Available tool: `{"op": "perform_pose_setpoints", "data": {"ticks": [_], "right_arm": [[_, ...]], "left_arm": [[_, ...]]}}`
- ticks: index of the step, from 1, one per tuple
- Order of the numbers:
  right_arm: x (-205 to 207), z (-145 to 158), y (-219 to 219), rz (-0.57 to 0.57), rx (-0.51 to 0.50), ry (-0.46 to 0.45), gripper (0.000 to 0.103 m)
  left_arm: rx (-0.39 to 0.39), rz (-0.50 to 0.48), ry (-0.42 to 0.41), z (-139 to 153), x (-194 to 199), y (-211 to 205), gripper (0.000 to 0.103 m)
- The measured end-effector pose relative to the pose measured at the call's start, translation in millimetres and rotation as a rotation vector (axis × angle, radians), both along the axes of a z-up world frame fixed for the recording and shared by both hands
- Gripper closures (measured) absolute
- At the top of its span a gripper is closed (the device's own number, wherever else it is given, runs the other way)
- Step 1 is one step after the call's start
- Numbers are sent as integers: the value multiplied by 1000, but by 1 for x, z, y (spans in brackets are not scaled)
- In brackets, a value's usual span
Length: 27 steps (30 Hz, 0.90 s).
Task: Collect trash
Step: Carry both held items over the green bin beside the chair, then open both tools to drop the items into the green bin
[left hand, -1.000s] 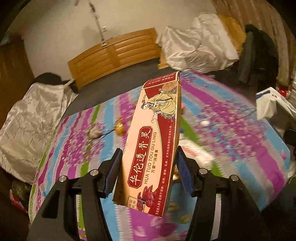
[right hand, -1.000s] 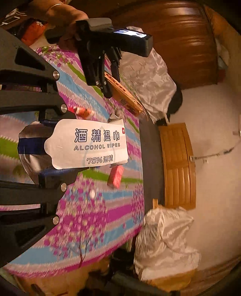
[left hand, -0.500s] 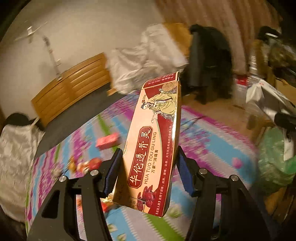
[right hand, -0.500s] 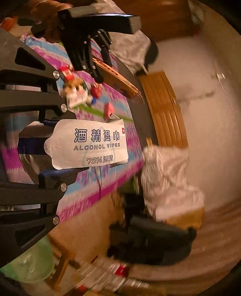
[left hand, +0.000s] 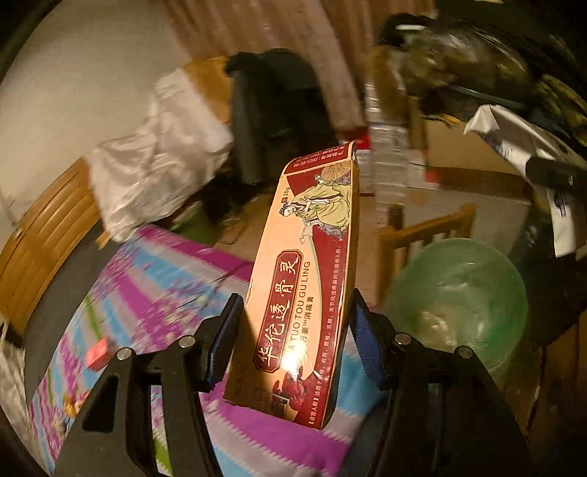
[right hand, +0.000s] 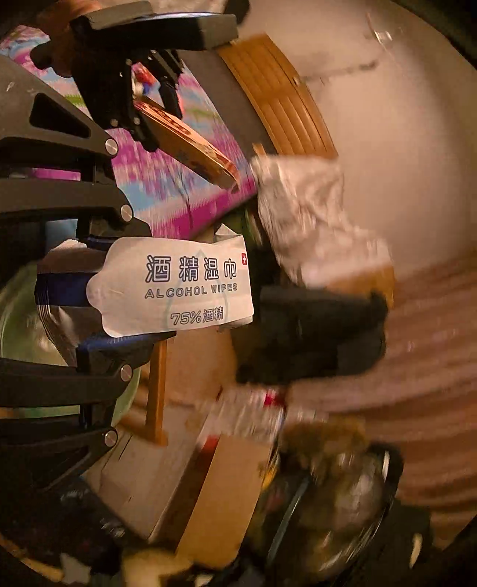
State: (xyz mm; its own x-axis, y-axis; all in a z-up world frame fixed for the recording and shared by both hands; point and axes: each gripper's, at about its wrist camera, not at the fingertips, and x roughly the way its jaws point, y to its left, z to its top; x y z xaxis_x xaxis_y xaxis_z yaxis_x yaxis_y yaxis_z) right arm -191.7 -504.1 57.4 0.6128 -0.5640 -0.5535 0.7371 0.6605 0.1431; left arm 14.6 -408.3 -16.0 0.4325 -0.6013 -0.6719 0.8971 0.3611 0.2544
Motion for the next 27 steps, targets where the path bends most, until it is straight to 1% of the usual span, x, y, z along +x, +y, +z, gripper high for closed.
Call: {"op": "perform_pose_setpoints", "data": {"ticks": [2,5,6,10,13,17,20,21,22,23,24,27], "right_arm": [[-17,-6,-16,-60,-12,21,66],[-30,-16,-30,-113,-43,89,66],[-32,-21,-34,-124,-31,100,66],[-45,-39,-49,-165,37,88,66],[-49,-55,-60,-176,63,103,66],[-50,-73,-76,-187,119,91,66],[-45,-83,-83,-187,133,107,65],[-44,-87,-85,-189,133,117,64],[-41,-91,-88,-189,134,131,53],[-38,-95,-92,-197,134,150,35],[-35,-100,-94,-211,122,168,29],[-30,-110,-97,-212,131,180,29]], "left_arm": [[15,-35,9,-6,-11,-15,47],[28,-78,41,-18,-25,-40,47],[37,-91,50,-21,-28,-45,47],[79,-154,78,-37,-45,-68,47],[123,-179,98,-51,-55,-83,47],[151,-202,121,-61,-64,-98,45],[163,-213,111,-66,-69,-106,44],[165,-219,109,-67,-71,-108,40],[170,-226,108,-69,-72,-110,34],[177,-233,108,-72,-73,-112,17],[182,-236,104,-74,-72,-113,12],[200,-231,88,-81,-67,-111,12]]}}
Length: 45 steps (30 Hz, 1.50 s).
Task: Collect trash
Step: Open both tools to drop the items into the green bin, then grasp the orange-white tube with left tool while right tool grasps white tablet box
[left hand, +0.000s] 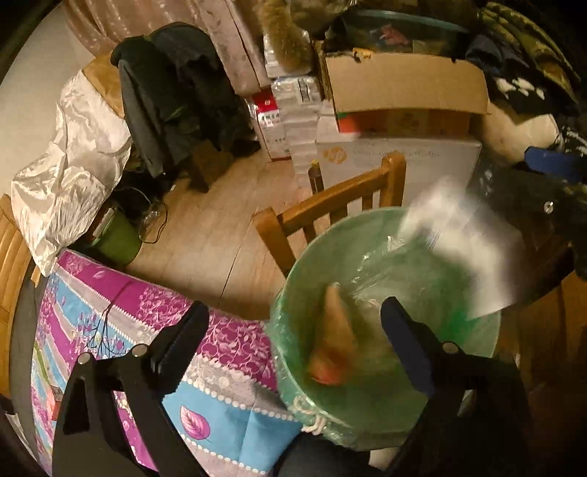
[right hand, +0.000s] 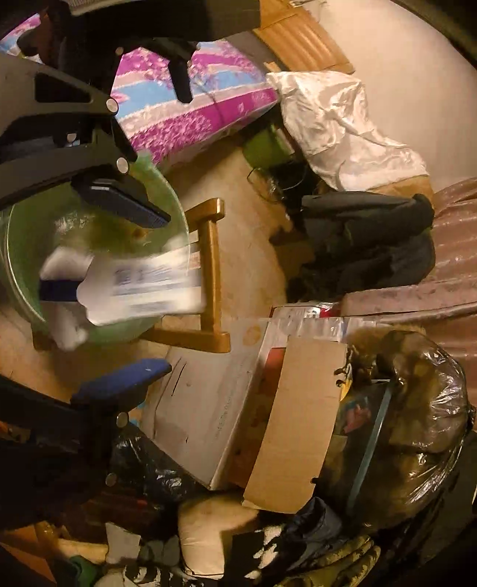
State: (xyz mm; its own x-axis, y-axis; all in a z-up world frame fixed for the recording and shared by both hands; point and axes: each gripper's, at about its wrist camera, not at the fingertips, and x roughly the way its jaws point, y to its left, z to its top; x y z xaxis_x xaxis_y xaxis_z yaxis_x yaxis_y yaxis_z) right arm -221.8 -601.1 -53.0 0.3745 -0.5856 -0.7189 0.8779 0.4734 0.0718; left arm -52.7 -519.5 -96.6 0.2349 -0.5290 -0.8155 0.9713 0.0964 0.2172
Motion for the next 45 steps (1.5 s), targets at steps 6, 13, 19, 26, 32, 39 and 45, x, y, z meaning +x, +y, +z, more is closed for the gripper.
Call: {"op": "perform_pose_setpoints", "data": {"ticks": [6,13,19,26,32,39,45], "right_arm": [[5,-6,0,-14,14,-15,29],[11,-6,8,-22,10,-9,29],[19,-13,21,-23,-1,16,29],[26,0,45,-28,-111,-87,28],[50,19,81,2,-252,-167,21],[119,29,138,175,-315,-235,21],[203,24,188,384,-261,-231,21]], "left_arm": [[-17,43,5,4,11,4,12],[-49,62,3,13,19,11,12],[-85,52,40,15,20,20,12],[-201,63,75,11,36,67,12],[-339,252,-47,16,74,128,12],[-449,540,-170,30,131,228,12],[-456,796,-174,27,180,322,12]]}}
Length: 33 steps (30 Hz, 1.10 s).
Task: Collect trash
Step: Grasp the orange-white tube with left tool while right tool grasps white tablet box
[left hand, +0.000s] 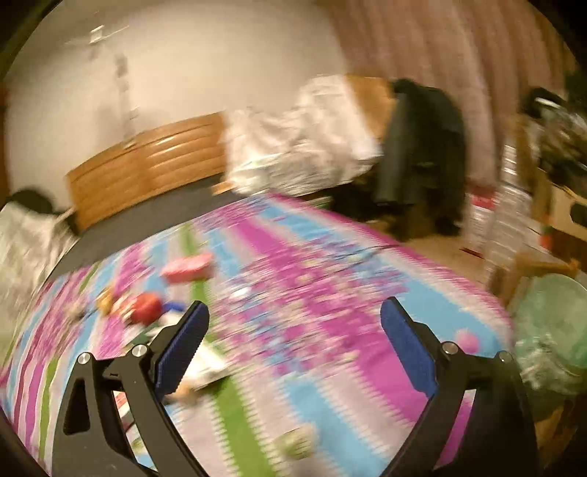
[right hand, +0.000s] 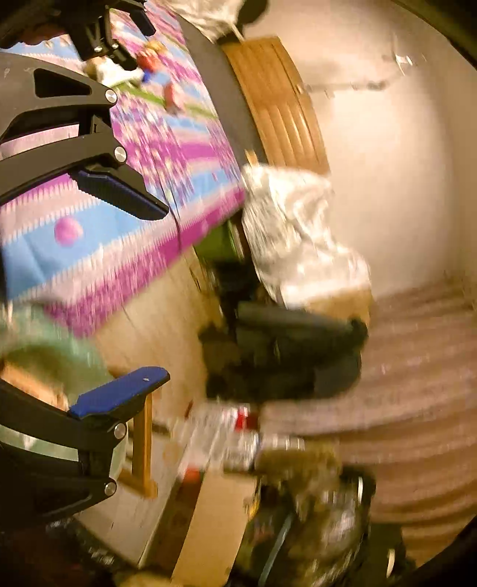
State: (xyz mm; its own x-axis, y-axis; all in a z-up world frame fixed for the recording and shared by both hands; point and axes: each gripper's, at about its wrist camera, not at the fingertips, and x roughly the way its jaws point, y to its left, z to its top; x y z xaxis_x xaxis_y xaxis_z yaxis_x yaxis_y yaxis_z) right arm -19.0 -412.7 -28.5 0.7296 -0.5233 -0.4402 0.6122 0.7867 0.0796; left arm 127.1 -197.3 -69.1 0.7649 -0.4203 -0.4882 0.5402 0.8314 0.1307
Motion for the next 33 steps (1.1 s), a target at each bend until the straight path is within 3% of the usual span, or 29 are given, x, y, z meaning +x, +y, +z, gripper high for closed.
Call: {"op": "perform_pose_setpoints", "data": {"ticks": [6,11,14,18,21,25,31,33], "right_arm": [[90,-15,61,239,39,64,21],[160,-35,110,446,128,127,21],[211,-57,143,610,226,174,21],[273,-81,180,805,312,244,21],[320,-98,205,893,333,317,12],[369,-124,214,921,385,386,12],[417,-165,219,966,530,478,12],[428,-178,221,965,582,495,19]], "left_arm": [[-34,257,67,-11,40,105,12],[-117,404,198,-21,79,186,12],[-182,398,318,-31,107,220,12],[-194,389,394,-46,142,233,12],[-196,378,416,-59,159,242,14],[-192,380,473,-79,182,245,17],[-227,383,553,-102,204,254,39],[-226,378,584,-109,210,254,51]]}}
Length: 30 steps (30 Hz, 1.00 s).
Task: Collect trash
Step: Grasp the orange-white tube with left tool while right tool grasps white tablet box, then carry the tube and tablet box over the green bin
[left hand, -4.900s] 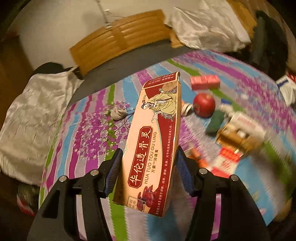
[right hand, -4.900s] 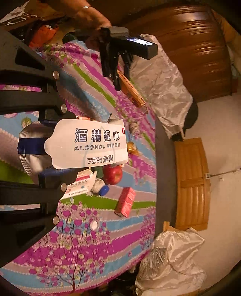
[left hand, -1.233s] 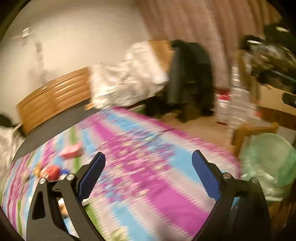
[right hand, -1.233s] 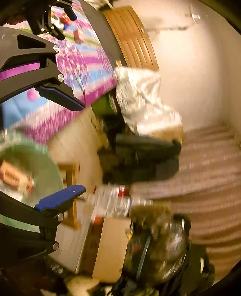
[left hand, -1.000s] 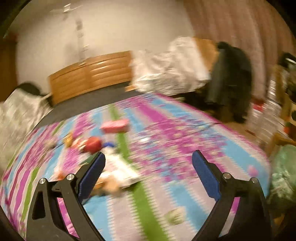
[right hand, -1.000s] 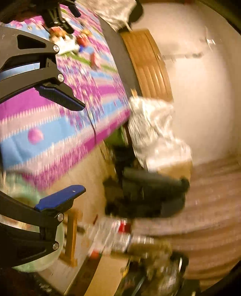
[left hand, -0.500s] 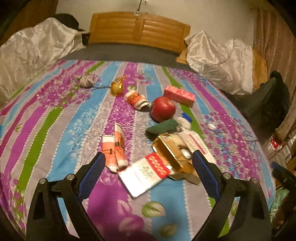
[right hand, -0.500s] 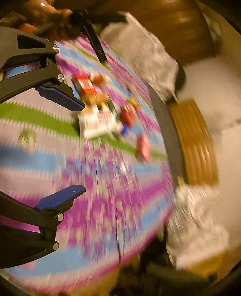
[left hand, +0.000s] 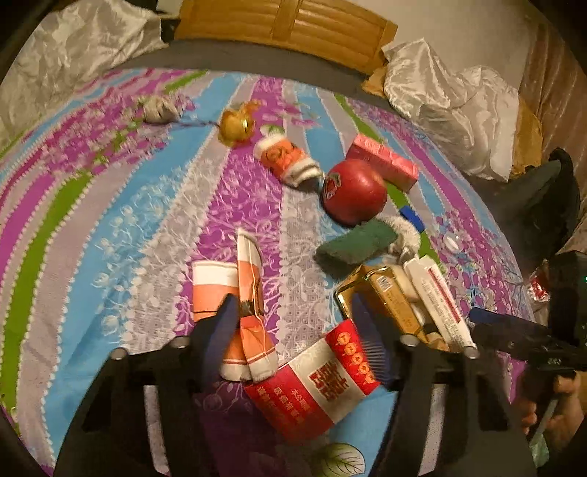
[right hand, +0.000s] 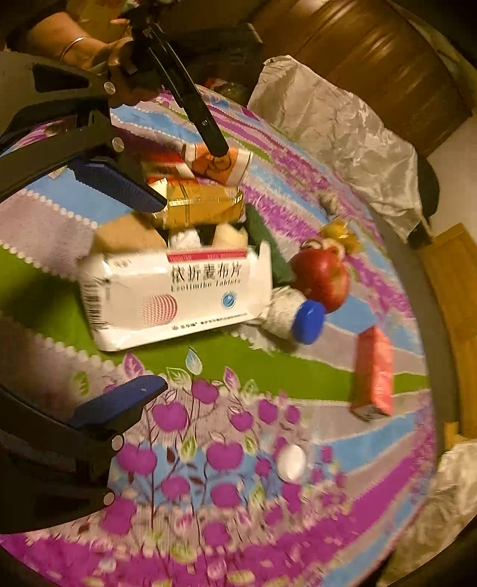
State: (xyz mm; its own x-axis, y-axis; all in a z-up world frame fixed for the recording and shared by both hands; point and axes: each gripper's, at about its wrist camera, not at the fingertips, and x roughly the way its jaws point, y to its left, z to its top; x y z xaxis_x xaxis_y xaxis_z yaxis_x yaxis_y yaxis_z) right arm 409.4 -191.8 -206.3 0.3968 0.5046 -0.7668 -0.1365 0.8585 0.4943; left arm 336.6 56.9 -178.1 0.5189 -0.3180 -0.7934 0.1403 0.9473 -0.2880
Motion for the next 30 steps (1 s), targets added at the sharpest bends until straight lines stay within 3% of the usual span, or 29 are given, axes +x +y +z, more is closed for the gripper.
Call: {"op": "perform_pose_setpoints", "data": {"ticks": [1,3,5,6,18,25,30], "right_arm": [[4,-5,2,5,21,15,30],[8,-13,8,15,35,38,43],[5,-15,9,3,35,25,47],[2,-14,9,-8,39,18,48],[-61,46,-41,-194,89,-133,51],[-117,72,-49,-266,29,-171,51],[-159,88,-48,-297,-15,-196,51]], "left_arm": [[3,0,15,-4,2,0,54],[4,-10,40,-11,5,1,76],[32,-16,38,-14,3,1,91],[36,-9,31,-14,2,3,94],[65,115,-130,47,-42,34,94],[124,82,-211,83,-75,2,94],[145,34,-225,93,-98,-28,94]]}}
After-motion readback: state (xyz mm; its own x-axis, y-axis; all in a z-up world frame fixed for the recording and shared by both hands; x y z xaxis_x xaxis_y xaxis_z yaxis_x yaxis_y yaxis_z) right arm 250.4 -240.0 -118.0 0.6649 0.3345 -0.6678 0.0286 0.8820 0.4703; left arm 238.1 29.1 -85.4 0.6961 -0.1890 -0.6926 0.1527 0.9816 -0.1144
